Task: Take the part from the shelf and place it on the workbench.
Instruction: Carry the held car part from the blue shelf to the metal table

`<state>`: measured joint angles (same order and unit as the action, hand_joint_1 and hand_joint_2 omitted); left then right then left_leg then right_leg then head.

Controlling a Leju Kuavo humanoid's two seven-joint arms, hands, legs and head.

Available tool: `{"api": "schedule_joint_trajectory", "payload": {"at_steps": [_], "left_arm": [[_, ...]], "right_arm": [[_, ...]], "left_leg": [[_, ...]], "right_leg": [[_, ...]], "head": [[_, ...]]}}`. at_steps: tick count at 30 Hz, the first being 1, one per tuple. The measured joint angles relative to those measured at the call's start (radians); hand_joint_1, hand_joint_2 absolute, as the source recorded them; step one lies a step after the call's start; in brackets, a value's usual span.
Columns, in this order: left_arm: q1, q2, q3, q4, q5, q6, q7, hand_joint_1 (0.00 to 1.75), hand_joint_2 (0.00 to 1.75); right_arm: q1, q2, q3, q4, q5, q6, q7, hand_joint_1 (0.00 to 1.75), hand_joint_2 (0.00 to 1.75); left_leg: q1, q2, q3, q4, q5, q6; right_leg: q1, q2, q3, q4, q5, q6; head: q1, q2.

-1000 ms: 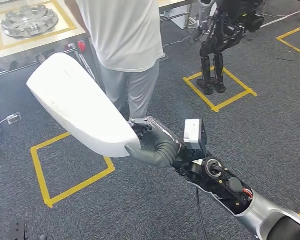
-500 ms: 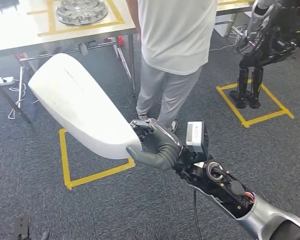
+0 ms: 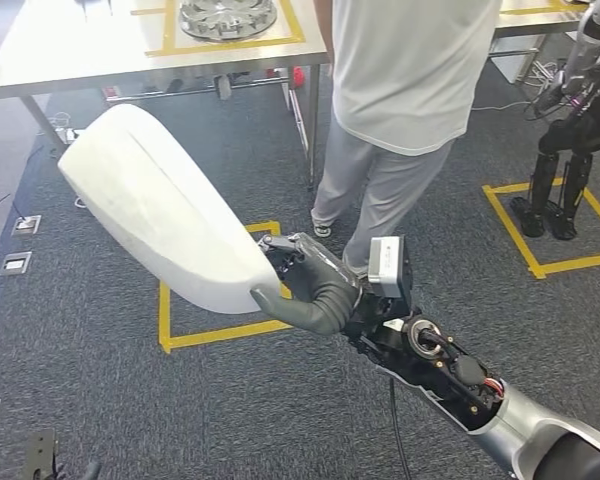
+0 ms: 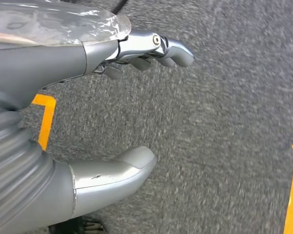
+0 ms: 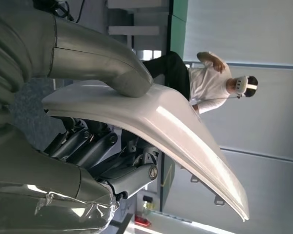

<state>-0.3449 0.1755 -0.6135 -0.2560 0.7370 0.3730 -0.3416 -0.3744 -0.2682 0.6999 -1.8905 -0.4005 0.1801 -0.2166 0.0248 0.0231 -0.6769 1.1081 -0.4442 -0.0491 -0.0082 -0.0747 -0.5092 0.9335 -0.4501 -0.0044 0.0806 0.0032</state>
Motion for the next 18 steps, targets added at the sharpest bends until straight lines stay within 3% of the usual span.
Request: {"api": "schedule_joint_trajectory", "payload": {"at_steps": [2,3,5,6,8,10,11,12,13,14,16,18], "left_arm": [[-0.006,0.000,0.000,0.000,0.000,-0.001,0.001,0.00,1.75],[-0.007,0.000,-0.001,0.000,0.001,-0.002,0.001,0.00,1.75],[-0.007,0.000,-0.001,0.000,0.003,-0.003,0.004,0.00,1.75],[-0.005,0.001,-0.001,0.000,0.004,-0.003,0.006,0.00,1.75],[-0.005,0.003,-0.001,0.000,0.007,-0.006,0.009,0.00,1.75],[-0.007,0.004,-0.001,0.000,0.010,-0.011,0.010,0.00,1.75],[-0.007,0.003,-0.001,0.000,0.011,-0.013,0.011,0.00,1.75],[-0.006,0.003,-0.001,0.000,0.012,-0.015,0.013,0.00,1.75],[-0.005,0.002,-0.001,0.000,0.013,-0.016,0.014,0.00,1.75],[-0.004,0.001,-0.001,0.000,0.014,-0.018,0.015,0.00,1.75],[-0.003,-0.001,-0.002,0.000,0.016,-0.022,0.017,0.00,1.75],[-0.002,-0.002,-0.002,0.000,0.017,-0.028,0.021,0.00,1.75]], "right_arm": [[-0.001,0.000,-0.001,0.001,0.000,0.000,-0.001,1.75,1.75],[-0.002,0.000,-0.002,0.001,0.000,0.000,-0.001,1.75,1.75],[-0.004,0.000,-0.003,0.001,0.000,0.001,-0.001,1.75,1.75],[-0.005,0.000,-0.003,0.001,0.000,0.002,-0.002,1.75,1.75],[-0.006,0.000,-0.003,0.002,0.000,0.004,-0.003,1.75,1.75],[-0.004,0.000,-0.003,0.004,0.000,0.005,-0.004,1.75,1.75],[-0.003,0.000,-0.003,0.006,0.000,0.006,-0.004,1.75,1.75],[-0.001,0.000,-0.003,0.008,0.000,0.006,-0.004,1.75,1.75],[0.000,0.000,-0.003,0.010,0.000,0.006,-0.004,1.75,1.75],[0.001,0.000,-0.003,0.012,0.000,0.006,-0.005,1.75,1.75],[0.001,0.000,-0.004,0.014,0.000,0.005,-0.006,1.75,1.75],[0.000,0.000,-0.006,0.015,0.000,0.001,-0.007,1.75,1.75]], "left_leg": [[-0.003,0.036,0.065,-0.117,0.036,0.006],[-0.005,0.043,0.078,-0.141,0.040,0.013],[-0.009,0.021,0.076,-0.144,0.041,0.029],[-0.009,0.010,0.076,-0.146,0.042,0.035],[-0.007,-0.010,0.078,-0.151,0.047,0.047],[-0.008,-0.030,0.077,-0.152,0.049,0.054],[-0.010,-0.041,0.077,-0.152,0.049,0.055],[-0.013,-0.053,0.077,-0.152,0.049,0.056],[-0.014,-0.064,0.078,-0.152,0.049,0.056],[-0.016,-0.074,0.079,-0.152,0.049,0.057],[-0.018,-0.089,0.081,-0.152,0.048,0.056],[-0.018,-0.100,0.078,-0.151,0.049,0.053]], "right_leg": [[0.006,-0.020,-0.001,0.008,-0.009,0.011],[0.009,-0.030,0.000,0.011,-0.012,0.017],[0.008,-0.047,0.005,0.010,-0.017,0.026],[0.005,-0.041,0.005,0.014,-0.025,0.034],[0.001,0.008,-0.018,0.072,-0.068,0.045],[0.000,0.057,-0.077,0.210,-0.136,0.046],[0.001,0.065,-0.110,0.279,-0.161,0.043],[0.001,0.069,-0.131,0.321,-0.167,0.040],[0.001,0.071,-0.137,0.324,-0.152,0.034],[0.003,0.073,-0.124,0.285,-0.118,0.028],[0.009,0.084,-0.069,0.145,-0.038,0.012],[0.014,0.095,-0.030,0.046,-0.007,0.001]], "head": [[0.000,0.000],[0.003,0.000],[0.010,0.000],[0.011,0.000],[0.014,0.000],[0.019,0.000],[0.020,0.000],[0.021,0.000],[0.021,0.000],[0.022,0.000],[0.023,0.000],[0.022,0.000]]}}
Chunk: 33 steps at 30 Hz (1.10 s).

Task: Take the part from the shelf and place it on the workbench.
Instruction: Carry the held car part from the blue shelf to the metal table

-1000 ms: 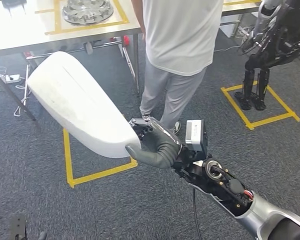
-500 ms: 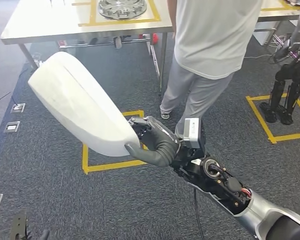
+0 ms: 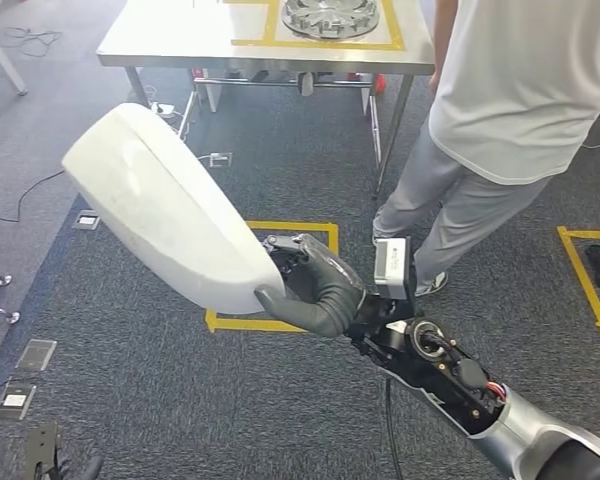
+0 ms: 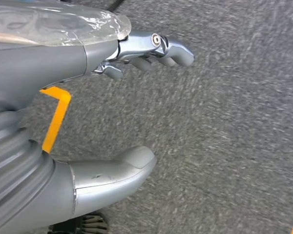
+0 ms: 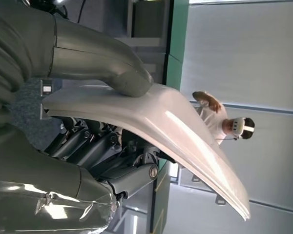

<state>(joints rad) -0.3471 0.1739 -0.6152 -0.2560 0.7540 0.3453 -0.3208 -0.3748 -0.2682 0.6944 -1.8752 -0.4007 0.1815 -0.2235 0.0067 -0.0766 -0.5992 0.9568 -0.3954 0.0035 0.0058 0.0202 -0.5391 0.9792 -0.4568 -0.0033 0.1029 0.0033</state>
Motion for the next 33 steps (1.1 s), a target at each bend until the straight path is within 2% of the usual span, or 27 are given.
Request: {"api": "schedule_joint_trajectory", "payload": {"at_steps": [2,4,6,8,9,10,11,13,14,15,16,19,20,21,23,24,25,26,28,29,30,31,33], "left_arm": [[0.003,0.001,0.000,0.000,0.000,-0.005,0.006,0.00,1.75],[0.005,0.002,0.000,0.000,0.000,-0.006,0.010,0.00,1.75],[0.004,0.004,-0.001,0.000,0.000,-0.006,0.012,0.00,1.75],[0.003,0.005,-0.003,0.000,0.000,-0.006,0.012,0.00,1.75],[0.004,0.004,-0.004,0.000,0.000,-0.007,0.012,0.00,1.75],[0.005,0.004,-0.005,0.000,0.000,-0.007,0.012,0.00,1.75],[0.005,0.004,-0.006,0.000,0.000,-0.007,0.012,0.00,1.75],[0.004,0.005,-0.006,0.000,0.000,-0.008,0.012,0.00,1.75],[0.003,0.006,-0.006,0.000,0.000,-0.009,0.012,0.00,1.75],[0.002,0.006,-0.006,0.000,0.000,-0.011,0.013,0.00,1.75],[0.001,0.005,-0.006,0.000,0.000,-0.013,0.014,0.00,1.75],[0.002,0.006,-0.007,0.000,0.000,-0.016,0.015,0.00,1.75],[0.001,0.006,-0.007,0.000,0.000,-0.016,0.015,0.00,1.75],[0.000,0.006,-0.007,0.000,0.000,-0.016,0.015,0.00,1.75],[0.000,0.007,-0.007,0.000,0.000,-0.017,0.015,0.00,1.75],[0.001,0.007,-0.007,0.000,0.000,-0.017,0.015,0.00,1.75],[0.001,0.007,-0.007,0.000,0.000,-0.017,0.015,0.00,1.75],[0.002,0.006,-0.007,0.000,0.000,-0.018,0.015,0.00,1.75],[0.003,0.004,-0.007,0.000,0.000,-0.019,0.015,0.00,1.75],[0.003,0.003,-0.007,0.000,0.000,-0.020,0.015,0.00,1.75],[0.003,0.003,-0.007,0.000,0.000,-0.020,0.014,0.00,1.75],[0.003,0.003,-0.008,0.000,0.000,-0.021,0.014,0.00,1.75],[0.004,0.003,-0.008,0.000,-0.001,-0.023,0.015,0.00,1.75]], "right_arm": [[0.000,0.000,0.000,0.000,0.001,-0.009,0.003,1.75,1.75],[0.001,0.000,0.000,0.000,0.002,-0.016,0.006,1.75,1.75],[0.002,0.000,-0.001,0.000,0.002,-0.020,0.006,1.75,1.75],[0.004,0.000,-0.001,0.000,0.002,-0.022,0.007,1.75,1.75],[0.006,0.000,-0.001,0.000,0.002,-0.021,0.008,1.75,1.75],[0.008,0.000,0.000,0.001,0.002,-0.021,0.008,1.75,1.75],[0.010,0.000,0.000,0.001,0.002,-0.021,0.008,1.75,1.75],[0.011,0.000,0.000,0.001,0.002,-0.024,0.009,1.75,1.75],[0.011,0.000,-0.001,0.001,0.002,-0.026,0.009,1.75,1.75],[0.011,0.000,-0.001,0.000,0.002,-0.027,0.010,1.75,1.75],[0.012,0.000,-0.002,0.000,0.002,-0.028,0.010,1.75,1.75],[0.016,0.000,-0.002,-0.001,0.002,-0.032,0.011,1.75,1.75],[0.017,0.000,-0.002,-0.001,0.002,-0.033,0.011,1.75,1.75],[0.018,0.000,-0.002,-0.001,0.002,-0.034,0.011,1.75,1.75],[0.024,0.000,-0.003,-0.001,0.002,-0.035,0.011,1.75,1.75],[0.028,0.000,-0.002,-0.001,0.003,-0.036,0.012,1.75,1.75],[0.032,0.000,-0.002,-0.001,0.003,-0.036,0.012,1.75,1.75],[0.034,0.000,-0.002,-0.001,0.005,-0.037,0.013,1.75,1.75],[0.035,0.000,-0.003,-0.001,0.008,-0.037,0.014,1.75,1.75],[0.035,0.000,-0.004,-0.001,0.009,-0.038,0.014,1.75,1.75],[0.034,0.000,-0.004,-0.001,0.010,-0.039,0.015,1.75,1.75],[0.035,0.000,-0.005,-0.001,0.010,-0.039,0.015,1.75,1.75],[0.035,0.000,-0.007,-0.004,0.012,-0.042,0.017,1.75,1.75]], "left_leg": [[0.001,-0.005,-0.006,-0.002,0.004,-0.008],[0.001,0.006,-0.012,0.008,-0.004,-0.018],[0.000,0.035,-0.052,0.092,-0.051,-0.026],[0.002,0.056,-0.125,0.235,-0.109,-0.033],[0.005,0.060,-0.153,0.284,-0.120,-0.037],[0.008,0.063,-0.163,0.297,-0.113,-0.040],[0.012,0.066,-0.152,0.266,-0.087,-0.044],[0.019,0.079,-0.083,0.127,-0.019,-0.049],[0.018,0.083,-0.052,0.065,0.001,-0.047],[0.017,0.086,-0.032,0.027,0.009,-0.042],[0.015,0.085,-0.025,0.012,0.006,-0.035],[0.013,0.078,-0.014,0.008,-0.004,-0.009],[0.012,0.076,-0.007,0.007,-0.006,-0.002],[0.012,0.075,-0.001,0.006,-0.009,0.003],[0.008,0.072,0.006,0.006,-0.016,0.011],[0.006,0.070,0.009,0.006,-0.020,0.013],[0.005,0.067,0.014,0.006,-0.024,0.013],[0.003,0.064,0.021,0.006,-0.029,0.013],[0.002,0.059,0.040,0.006,-0.041,0.010],[0.002,0.057,0.047,0.005,-0.046,0.008],[0.002,0.055,0.050,0.004,-0.050,0.004],[0.002,0.055,0.052,0.005,-0.051,-0.001],[0.001,0.055,0.053,0.010,-0.052,-0.011]], "right_leg": [[0.002,0.000,0.012,-0.027,-0.005,-0.004],[-0.004,-0.008,0.026,-0.044,0.001,-0.009],[-0.010,-0.016,0.037,-0.058,0.009,-0.015],[-0.009,-0.022,0.038,-0.060,0.009,-0.018],[-0.009,-0.025,0.038,-0.059,0.008,-0.018],[-0.009,-0.028,0.039,-0.059,0.006,-0.017],[-0.010,-0.031,0.040,-0.057,0.003,-0.014],[-0.011,-0.035,0.042,-0.049,-0.008,-0.004],[-0.009,-0.036,0.042,-0.043,-0.015,0.002],[-0.008,-0.037,0.042,-0.039,-0.021,0.007],[-0.006,-0.038,0.043,-0.035,-0.025,0.013],[-0.010,-0.038,0.044,-0.018,-0.038,0.029],[-0.012,-0.035,0.032,0.011,-0.054,0.033],[-0.014,-0.032,0.007,0.063,-0.078,0.036],[-0.015,-0.026,-0.072,0.207,-0.132,0.040],[-0.015,-0.026,-0.108,0.262,-0.146,0.040],[-0.015,-0.025,-0.130,0.283,-0.142,0.039],[-0.015,-0.025,-0.131,0.264,-0.116,0.037],[-0.010,-0.022,-0.089,0.135,-0.024,0.023],[-0.006,-0.021,-0.066,0.070,0.006,0.015],[-0.002,-0.020,-0.046,0.020,0.021,0.008],[0.002,-0.019,-0.036,-0.006,0.024,0.002],[0.003,-0.020,-0.019,-0.027,0.020,-0.007]], "head": [[-0.002,0.000],[-0.004,0.000],[-0.011,0.000],[-0.017,0.000],[-0.018,0.000],[-0.019,0.000],[-0.020,0.000],[-0.021,0.000],[-0.023,0.000],[-0.022,0.000],[-0.021,0.000],[-0.017,0.000],[-0.015,0.000],[-0.013,0.000],[-0.009,0.000],[-0.008,0.000],[-0.008,0.000],[-0.007,0.000],[-0.006,0.000],[-0.008,0.000],[-0.008,0.000],[-0.009,0.000],[-0.009,0.000]]}}
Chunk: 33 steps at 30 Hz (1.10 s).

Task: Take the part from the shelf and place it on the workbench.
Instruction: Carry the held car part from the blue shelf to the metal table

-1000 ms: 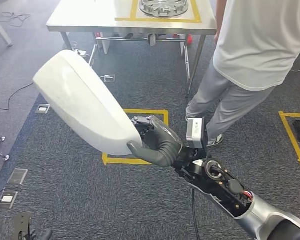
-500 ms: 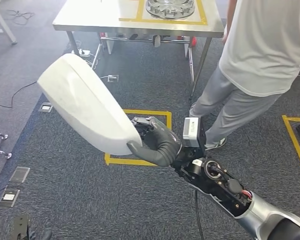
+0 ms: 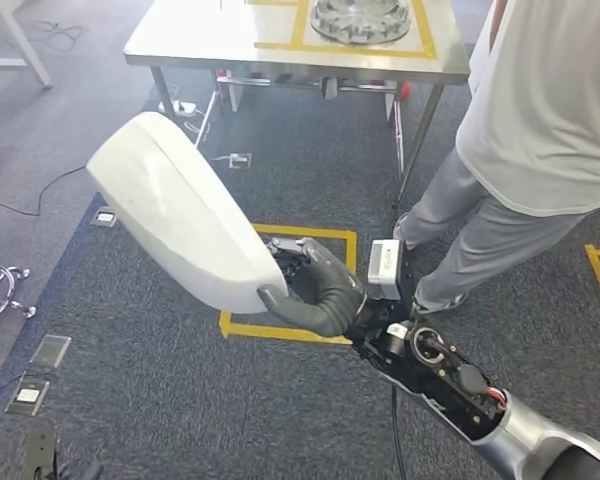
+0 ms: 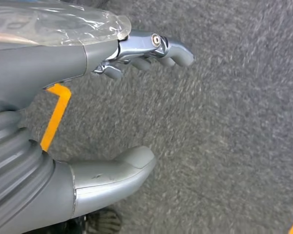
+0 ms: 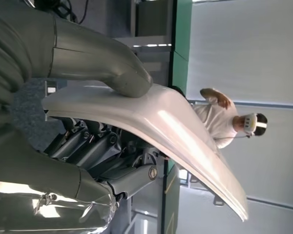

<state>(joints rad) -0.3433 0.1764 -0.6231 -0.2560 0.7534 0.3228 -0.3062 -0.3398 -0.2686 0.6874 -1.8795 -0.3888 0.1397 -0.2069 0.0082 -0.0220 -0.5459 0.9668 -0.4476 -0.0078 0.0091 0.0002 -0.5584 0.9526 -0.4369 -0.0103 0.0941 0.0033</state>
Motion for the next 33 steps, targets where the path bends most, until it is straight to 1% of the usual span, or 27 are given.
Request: {"api": "schedule_joint_trajectory", "payload": {"at_steps": [1,2,3,6,7,8,9,10,11,12,13,14,16,17,18,19,21,22,23,24,25,27,28,29,31,32,33], "left_arm": [[0.001,-0.001,0.000,0.000,0.000,-0.001,0.000,0.00,1.75],[0.000,-0.002,0.000,0.000,-0.001,-0.002,0.001,0.00,1.75],[-0.001,-0.002,0.000,0.000,-0.001,-0.002,0.001,0.00,1.75],[0.001,0.000,-0.001,0.000,-0.001,-0.002,0.003,0.00,1.75],[0.003,0.000,-0.001,0.000,-0.001,-0.002,0.004,0.00,1.75],[0.005,0.001,-0.001,0.000,-0.001,-0.002,0.004,0.00,1.75],[0.006,0.001,-0.001,0.000,-0.001,-0.002,0.004,0.00,1.75],[0.006,0.002,-0.001,0.000,-0.001,-0.002,0.004,0.00,1.75],[0.006,0.002,-0.001,0.000,-0.002,-0.003,0.004,0.00,1.75],[0.006,0.003,-0.001,0.000,-0.002,-0.004,0.004,0.00,1.75],[0.006,0.003,-0.001,0.000,-0.002,-0.005,0.004,0.00,1.75],[0.006,0.003,-0.001,0.000,-0.002,-0.006,0.004,0.00,1.75],[0.006,0.003,-0.001,0.000,-0.003,-0.007,0.004,0.00,1.75],[0.006,0.003,-0.001,0.000,-0.003,-0.007,0.004,0.00,1.75],[0.005,0.003,-0.001,0.000,-0.003,-0.007,0.004,0.00,1.75],[0.005,0.003,-0.001,0.000,-0.003,-0.007,0.003,0.00,1.75],[0.005,0.004,-0.002,0.000,-0.003,-0.007,0.003,0.00,1.75],[0.005,0.004,-0.002,0.000,-0.003,-0.007,0.003,0.00,1.75],[0.005,0.003,-0.002,0.000,-0.003,-0.007,0.003,0.00,1.75],[0.005,0.003,-0.002,0.000,-0.003,-0.008,0.003,0.00,1.75],[0.005,0.002,-0.002,0.000,-0.003,-0.008,0.003,0.00,1.75],[0.004,-0.001,-0.003,0.000,-0.003,-0.009,0.004,0.00,1.75],[0.004,-0.002,-0.003,0.000,-0.003,-0.009,0.004,0.00,1.75],[0.003,-0.004,-0.004,0.000,-0.003,-0.010,0.003,0.00,1.75],[0.004,-0.004,-0.005,0.000,-0.003,-0.010,0.002,0.00,1.75],[0.004,-0.005,-0.005,0.000,-0.003,-0.011,0.000,0.00,1.75],[0.005,-0.005,-0.005,0.000,-0.003,-0.012,-0.001,0.00,1.75]], "right_arm": [[0.001,0.000,-0.001,-0.002,0.001,-0.001,0.001,1.75,1.75],[0.000,0.000,-0.003,-0.003,0.001,-0.003,0.001,1.75,1.75],[0.001,0.000,-0.004,-0.005,0.001,-0.004,0.002,1.75,1.75],[0.008,0.000,-0.004,-0.007,0.002,-0.004,0.003,1.75,1.75],[0.011,0.000,-0.004,-0.007,0.002,-0.004,0.004,1.75,1.75],[0.013,0.000,-0.004,-0.007,0.002,-0.004,0.004,1.75,1.75],[0.014,0.000,-0.004,-0.007,0.002,-0.005,0.004,1.75,1.75],[0.014,0.000,-0.004,-0.007,0.002,-0.005,0.004,1.75,1.75],[0.014,0.000,-0.004,-0.007,0.002,-0.005,0.004,1.75,1.75],[0.014,0.000,-0.004,-0.008,0.002,-0.005,0.004,1.75,1.75],[0.014,0.000,-0.005,-0.009,0.002,-0.005,0.004,1.75,1.75],[0.015,0.000,-0.005,-0.010,0.002,-0.005,0.004,1.75,1.75],[0.015,0.000,-0.008,-0.013,0.002,-0.006,0.004,1.75,1.75],[0.015,0.000,-0.009,-0.014,0.002,-0.008,0.005,1.75,1.75],[0.015,0.000,-0.011,-0.015,0.002,-0.010,0.005,1.75,1.75],[0.016,0.000,-0.011,-0.016,0.001,-0.012,0.006,1.75,1.75],[0.020,0.000,-0.012,-0.017,0.000,-0.014,0.007,1.75,1.75],[0.023,0.000,-0.012,-0.018,0.000,-0.014,0.008,1.75,1.75],[0.025,0.000,-0.012,-0.018,0.000,-0.015,0.008,1.75,1.75],[0.026,0.000,-0.012,-0.018,0.000,-0.015,0.009,1.75,1.75],[0.026,0.000,-0.012,-0.018,0.000,-0.015,0.009,1.75,1.75],[0.028,-0.002,-0.012,-0.019,0.000,-0.016,0.010,1.75,1.75],[0.029,-0.002,-0.013,-0.020,-0.001,-0.017,0.012,1.75,1.75],[0.030,-0.003,-0.013,-0.021,-0.001,-0.019,0.014,1.75,1.75],[0.031,-0.003,-0.013,-0.029,-0.001,-0.025,0.019,1.75,1.75],[0.031,-0.004,-0.013,-0.033,-0.001,-0.028,0.020,1.75,1.75],[0.032,-0.004,-0.013,-0.037,0.000,-0.031,0.022,1.75,1.75]], "left_leg": [[0.000,0.002,-0.002,0.013,-0.002,-0.004],[0.001,0.004,-0.014,0.040,-0.009,-0.007],[0.002,0.006,-0.038,0.087,-0.024,-0.009],[0.004,0.010,-0.161,0.265,-0.080,-0.021],[0.006,0.011,-0.189,0.288,-0.080,-0.025],[0.008,0.012,-0.198,0.274,-0.061,-0.028],[0.011,0.014,-0.188,0.224,-0.023,-0.030],[0.013,0.018,-0.164,0.151,0.027,-0.032],[0.014,0.022,-0.140,0.085,0.059,-0.031],[0.012,0.025,-0.122,0.036,0.077,-0.027],[0.010,0.027,-0.112,0.010,0.083,-0.019],[0.007,0.027,-0.109,0.006,0.071,-0.011],[0.007,0.023,-0.093,0.004,0.064,0.007],[0.007,0.021,-0.081,0.002,0.056,0.013],[0.007,0.020,-0.066,0.001,0.047,0.019],[0.006,0.019,-0.052,-0.001,0.037,0.024],[0.004,0.017,-0.025,-0.001,0.014,0.029],[0.003,0.015,-0.010,-0.001,0.002,0.030],[0.002,0.013,0.008,-0.001,-0.011,0.030],[0.001,0.010,0.029,-0.001,-0.026,0.029],[0.000,0.008,0.049,-0.002,-0.041,0.028],[-0.001,0.004,0.080,-0.003,-0.069,0.022],[-0.001,0.003,0.091,-0.006,-0.081,0.017],[-0.001,0.001,0.100,-0.007,-0.087,0.012],[0.002,0.001,0.109,0.004,-0.087,0.002],[0.003,0.003,0.098,0.034,-0.076,-0.001],[0.004,0.005,0.070,0.084,-0.067,-0.004]], "right_leg": [[-0.002,-0.001,0.011,-0.007,0.002,-0.005],[-0.004,-0.001,0.024,-0.012,0.000,-0.010],[-0.007,-0.002,0.038,-0.017,-0.002,-0.014],[-0.007,-0.003,0.054,-0.019,-0.019,-0.019],[-0.008,-0.002,0.062,-0.019,-0.027,-0.018],[-0.009,-0.002,0.071,-0.018,-0.035,-0.015],[-0.010,-0.001,0.083,-0.018,-0.045,-0.012],[-0.011,-0.002,0.095,-0.018,-0.056,-0.007],[-0.011,-0.002,0.107,-0.017,-0.067,-0.002],[-0.010,-0.002,0.114,-0.016,-0.078,0.004],[-0.009,-0.003,0.117,-0.017,-0.086,0.011],[-0.008,-0.003,0.121,-0.014,-0.090,0.017],[-0.010,-0.004,0.119,0.005,-0.092,0.027],[-0.011,-0.003,0.105,0.041,-0.090,0.030],[-0.013,-0.003,0.075,0.095,-0.093,0.032],[-0.014,-0.003,0.033,0.163,-0.104,0.035],[-0.014,-0.002,-0.061,0.285,-0.155,0.039],[-0.015,-0.002,-0.095,0.312,-0.184,0.040],[-0.015,-0.002,-0.117,0.309,-0.199,0.039],[-0.015,-0.002,-0.125,0.278,-0.190,0.036],[-0.013,-0.001,-0.124,0.223,-0.147,0.030],[-0.005,0.002,-0.118,0.098,-0.006,0.016],[0.000,0.004,-0.112,0.057,0.050,0.010],[0.004,0.005,-0.106,0.034,0.077,0.004],[0.006,0.005,-0.077,0.019,0.075,-0.006],[0.005,0.004,-0.063,0.011,0.070,-0.013],[0.004,0.004,-0.047,0.004,0.064,-0.018]], "head": [[-0.001,0.000],[-0.003,0.000],[-0.006,0.000],[-0.012,0.000],[-0.013,0.000],[-0.014,0.000],[-0.014,0.000],[-0.015,0.000],[-0.017,0.000],[-0.021,0.000],[-0.023,0.000],[-0.025,0.000],[-0.023,0.000],[-0.021,0.000],[-0.018,0.000],[-0.015,0.000],[-0.011,0.000],[-0.011,0.000],[-0.010,0.000],[-0.008,0.000],[-0.007,0.000],[-0.009,0.000],[-0.011,0.000],[-0.014,0.000],[-0.013,0.000],[-0.011,0.000],[-0.011,0.000]]}}
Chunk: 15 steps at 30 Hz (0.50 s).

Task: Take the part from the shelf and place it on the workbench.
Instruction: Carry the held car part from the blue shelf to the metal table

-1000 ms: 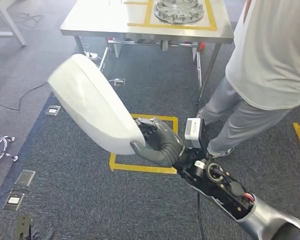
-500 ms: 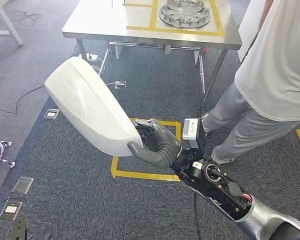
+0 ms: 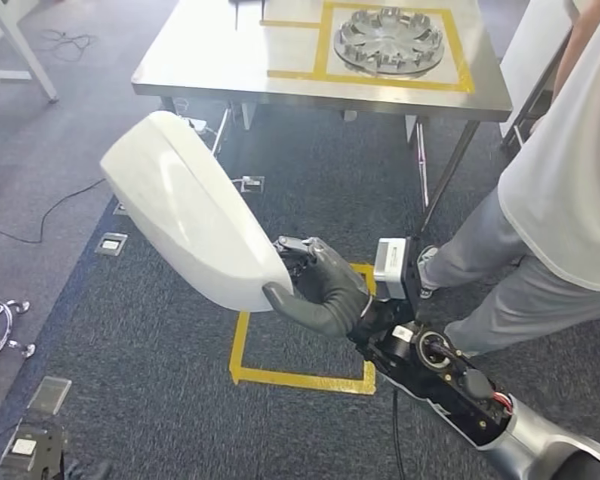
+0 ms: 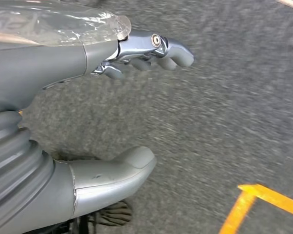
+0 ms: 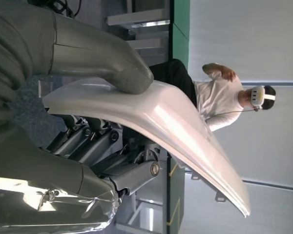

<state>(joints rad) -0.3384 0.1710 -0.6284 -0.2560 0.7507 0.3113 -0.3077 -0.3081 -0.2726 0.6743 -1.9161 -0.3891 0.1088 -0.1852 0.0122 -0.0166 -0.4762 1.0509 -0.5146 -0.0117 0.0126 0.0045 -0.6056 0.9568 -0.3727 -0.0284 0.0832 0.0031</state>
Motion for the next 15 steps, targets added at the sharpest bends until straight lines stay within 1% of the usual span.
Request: {"api": "schedule_joint_trajectory", "payload": {"at_steps": [1,2,3,4,5,6,7,8,9,10,11,12,13,14,15], "left_arm": [[0.001,0.000,0.000,0.000,0.000,0.000,-0.002,0.00,1.75],[0.003,0.001,0.000,0.000,0.000,0.000,-0.004,0.00,1.75],[0.005,0.002,0.000,0.000,0.000,0.000,-0.005,0.00,1.75],[0.009,0.003,0.000,0.000,0.000,-0.001,-0.006,0.00,1.75],[0.012,0.005,0.000,0.000,0.000,-0.001,-0.007,0.00,1.75],[0.015,0.005,0.000,0.000,0.000,-0.001,-0.007,0.00,1.75],[0.016,0.006,0.000,0.000,0.000,-0.001,-0.008,0.00,1.75],[0.017,0.007,0.000,0.000,0.000,-0.002,-0.008,0.00,1.75],[0.018,0.007,0.000,0.000,0.000,-0.002,-0.008,0.00,1.75],[0.020,0.008,0.000,0.000,0.000,-0.002,-0.008,0.00,1.75],[0.021,0.008,-0.001,0.000,0.000,-0.002,-0.008,0.00,1.75],[0.021,0.008,-0.001,0.000,0.000,-0.001,-0.008,0.00,1.75],[0.021,0.008,-0.001,0.000,0.000,-0.001,-0.008,0.00,1.75],[0.020,0.008,-0.001,0.000,0.000,0.000,-0.008,0.00,1.75],[0.018,0.008,-0.001,0.000,0.000,0.000,-0.008,0.00,1.75]], "right_arm": [[0.002,0.000,0.001,-0.002,0.000,-0.002,0.002,1.75,1.75],[0.005,-0.001,0.001,-0.004,0.001,-0.003,0.003,1.75,1.75],[0.008,-0.001,0.002,-0.005,0.001,-0.004,0.004,1.75,1.75],[0.012,-0.001,0.002,-0.007,0.001,-0.005,0.005,1.75,1.75],[0.015,-0.002,0.002,-0.008,0.001,-0.006,0.006,1.75,1.75],[0.016,-0.002,0.002,-0.009,0.001,-0.008,0.007,1.75,1.75],[0.016,-0.002,0.002,-0.010,0.000,-0.010,0.008,1.75,1.75],[0.016,-0.002,0.002,-0.010,0.000,-0.011,0.009,1.75,1.75],[0.016,-0.002,0.002,-0.011,-0.001,-0.012,0.010,1.75,1.75],[0.016,-0.002,0.002,-0.011,-0.002,-0.014,0.011,1.75,1.75],[0.015,-0.003,0.001,-0.013,-0.003,-0.015,0.013,1.75,1.75],[0.014,-0.003,0.001,-0.015,-0.005,-0.016,0.014,1.75,1.75],[0.012,-0.004,0.000,-0.017,-0.007,-0.018,0.014,1.75,1.75],[0.008,-0.004,-0.001,-0.018,-0.010,-0.019,0.015,1.75,1.75],[0.004,-0.005,-0.001,-0.018,-0.014,-0.021,0.015,1.75,1.75]], "left_leg": [[0.001,0.003,-0.044,0.066,0.000,-0.003],[0.001,0.005,-0.094,0.131,-0.014,-0.007],[0.002,0.005,-0.142,0.180,-0.046,-0.011],[0.003,0.006,-0.180,0.205,-0.083,-0.015],[0.004,0.006,-0.204,0.200,-0.111,-0.019],[0.006,0.007,-0.215,0.169,-0.115,-0.022],[0.008,0.009,-0.215,0.116,-0.083,-0.025],[0.010,0.013,-0.209,0.048,-0.016,-0.027],[0.012,0.019,-0.204,-0.007,0.045,-0.025],[0.011,0.025,-0.197,-0.045,0.094,-0.021],[0.011,0.028,-0.192,-0.064,0.124,-0.012],[0.011,0.029,-0.186,-0.065,0.121,-0.002],[0.010,0.026,-0.174,-0.066,0.123,0.008],[0.011,0.023,-0.161,-0.068,0.121,0.017],[0.010,0.022,-0.148,-0.069,0.113,0.023]], "right_leg": [[-0.002,0.000,0.015,-0.006,-0.008,-0.004],[-0.002,0.000,0.029,-0.010,-0.019,-0.007],[-0.004,0.002,0.043,-0.012,-0.031,-0.008],[-0.005,0.003,0.059,-0.013,-0.045,-0.007],[-0.007,0.005,0.077,-0.014,-0.059,-0.005],[-0.009,0.006,0.096,-0.014,-0.075,-0.002],[-0.011,0.007,0.116,-0.014,-0.091,0.002],[-0.012,0.007,0.132,-0.013,-0.108,0.007],[-0.011,0.008,0.148,-0.011,-0.124,0.012],[-0.010,0.008,0.156,-0.011,-0.140,0.018],[-0.007,0.009,0.167,-0.008,-0.149,0.025],[-0.006,0.010,0.176,0.000,-0.155,0.031],[-0.006,0.009,0.179,0.009,-0.158,0.037],[-0.008,0.008,0.181,0.030,-0.159,0.042],[-0.010,0.006,0.165,0.065,-0.164,0.045]], "head": [[0.000,0.000],[-0.001,0.000],[-0.001,0.000],[-0.002,0.000],[-0.001,0.000],[-0.002,0.000],[-0.002,0.000],[-0.003,0.000],[-0.008,0.000],[-0.012,0.000],[-0.015,0.000],[-0.015,0.000],[-0.011,0.000],[-0.006,0.000],[0.000,0.000]]}}
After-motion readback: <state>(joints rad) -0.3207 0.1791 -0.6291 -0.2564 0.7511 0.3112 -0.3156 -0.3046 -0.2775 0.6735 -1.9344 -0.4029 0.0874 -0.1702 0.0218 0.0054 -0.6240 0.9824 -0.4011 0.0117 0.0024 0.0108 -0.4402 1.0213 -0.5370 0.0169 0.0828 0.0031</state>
